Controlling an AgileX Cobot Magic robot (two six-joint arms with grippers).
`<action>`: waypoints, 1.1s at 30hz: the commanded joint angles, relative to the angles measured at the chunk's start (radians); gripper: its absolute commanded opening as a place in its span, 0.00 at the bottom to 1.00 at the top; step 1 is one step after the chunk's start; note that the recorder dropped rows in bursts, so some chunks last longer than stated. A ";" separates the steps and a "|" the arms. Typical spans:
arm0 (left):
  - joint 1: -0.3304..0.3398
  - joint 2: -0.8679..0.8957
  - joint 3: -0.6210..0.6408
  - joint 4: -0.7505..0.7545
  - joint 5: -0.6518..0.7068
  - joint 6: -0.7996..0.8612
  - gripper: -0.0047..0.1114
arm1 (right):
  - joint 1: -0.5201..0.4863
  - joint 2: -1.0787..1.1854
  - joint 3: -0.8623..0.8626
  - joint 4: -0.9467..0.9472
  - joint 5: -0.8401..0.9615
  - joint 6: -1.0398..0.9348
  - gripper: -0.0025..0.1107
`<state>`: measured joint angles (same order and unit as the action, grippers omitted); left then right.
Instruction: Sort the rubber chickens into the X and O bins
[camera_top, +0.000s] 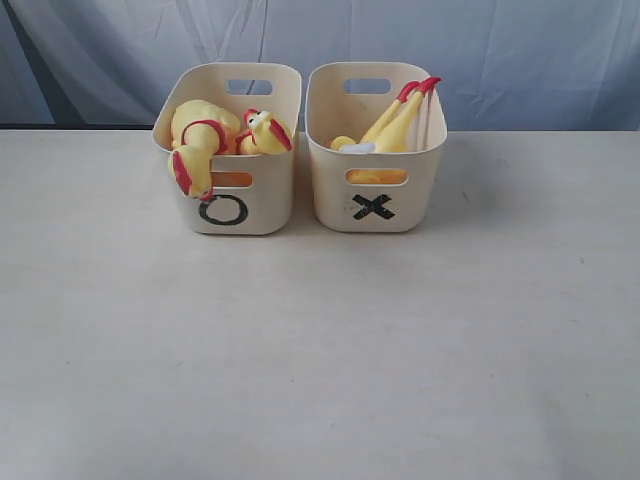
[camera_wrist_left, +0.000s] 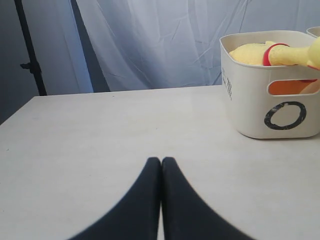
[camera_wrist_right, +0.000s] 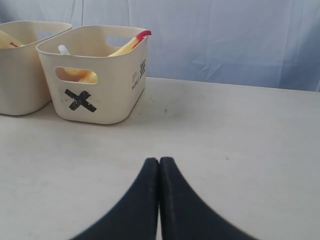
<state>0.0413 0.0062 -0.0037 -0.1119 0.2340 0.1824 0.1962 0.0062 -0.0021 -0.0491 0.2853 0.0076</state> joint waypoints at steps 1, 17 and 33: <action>0.001 -0.006 0.004 0.001 0.009 0.010 0.04 | 0.003 -0.006 0.002 -0.012 0.005 -0.008 0.01; 0.001 -0.006 0.004 0.001 -0.001 0.010 0.04 | 0.003 -0.006 0.002 0.006 0.005 -0.008 0.01; 0.001 -0.006 0.004 0.001 -0.001 0.010 0.04 | 0.003 -0.006 0.002 0.006 0.005 -0.008 0.01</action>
<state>0.0413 0.0062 -0.0037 -0.1071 0.2381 0.1911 0.1962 0.0062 -0.0021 -0.0454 0.2962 0.0076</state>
